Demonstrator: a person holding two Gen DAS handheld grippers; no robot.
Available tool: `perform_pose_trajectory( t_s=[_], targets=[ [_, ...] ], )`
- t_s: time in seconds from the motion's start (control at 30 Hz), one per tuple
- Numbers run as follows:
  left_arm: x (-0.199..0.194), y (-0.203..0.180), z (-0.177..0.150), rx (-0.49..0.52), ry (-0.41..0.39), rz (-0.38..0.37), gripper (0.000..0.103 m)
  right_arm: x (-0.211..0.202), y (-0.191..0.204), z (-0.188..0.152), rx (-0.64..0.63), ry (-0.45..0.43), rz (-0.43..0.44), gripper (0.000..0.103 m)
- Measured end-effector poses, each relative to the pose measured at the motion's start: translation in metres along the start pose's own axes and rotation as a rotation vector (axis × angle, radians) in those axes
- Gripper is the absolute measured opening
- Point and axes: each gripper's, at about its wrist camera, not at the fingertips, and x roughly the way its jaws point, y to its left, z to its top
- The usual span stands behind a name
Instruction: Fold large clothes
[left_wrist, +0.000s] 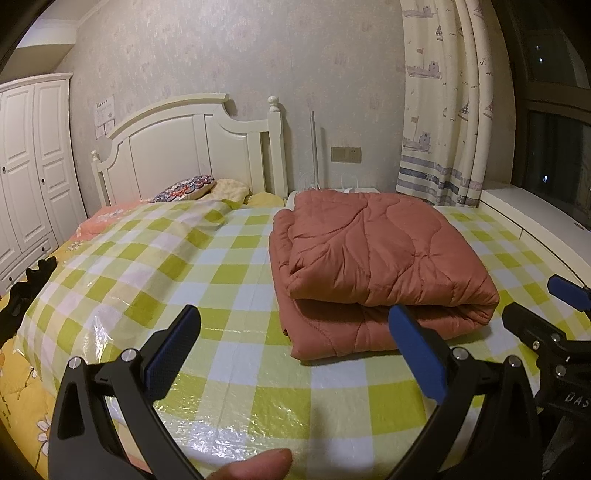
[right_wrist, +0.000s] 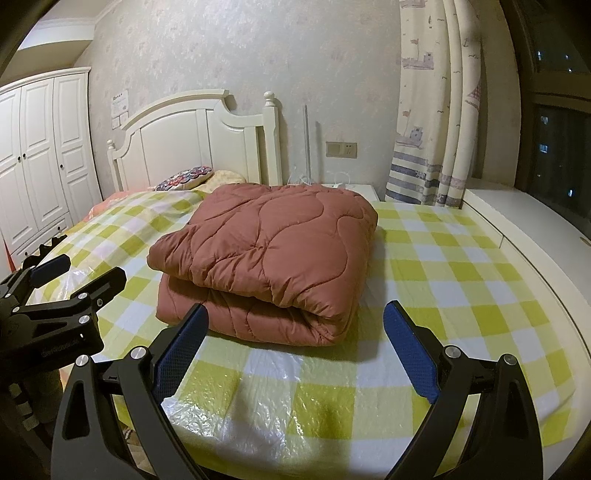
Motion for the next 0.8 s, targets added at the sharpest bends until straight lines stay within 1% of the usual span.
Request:
perform_pose_trajectory(
  t_s=[0.13, 0.5, 0.67, 0.8],
  targets=[
    [-0.012, 0.003, 0.004, 0.001, -0.035, 0.002, 0.101, -0.006, 0.003, 0.007, -0.009, -0.011, -0.007, 0.091],
    [-0.047, 0.016, 0.012, -0.014, -0.114, 0.004, 0.101, -0.040, 0.016, 0.018, -0.050, -0.069, -0.020, 0.092],
    [-0.053, 0.018, 0.011, -0.011, -0.128, 0.008, 0.101, -0.045, 0.021, 0.020, -0.066, -0.081, -0.023, 0.091],
    [-0.049, 0.018, 0.009, -0.008, -0.113, 0.006, 0.101, -0.043, 0.024, 0.020, -0.073, -0.077, -0.024, 0.091]
  ],
)
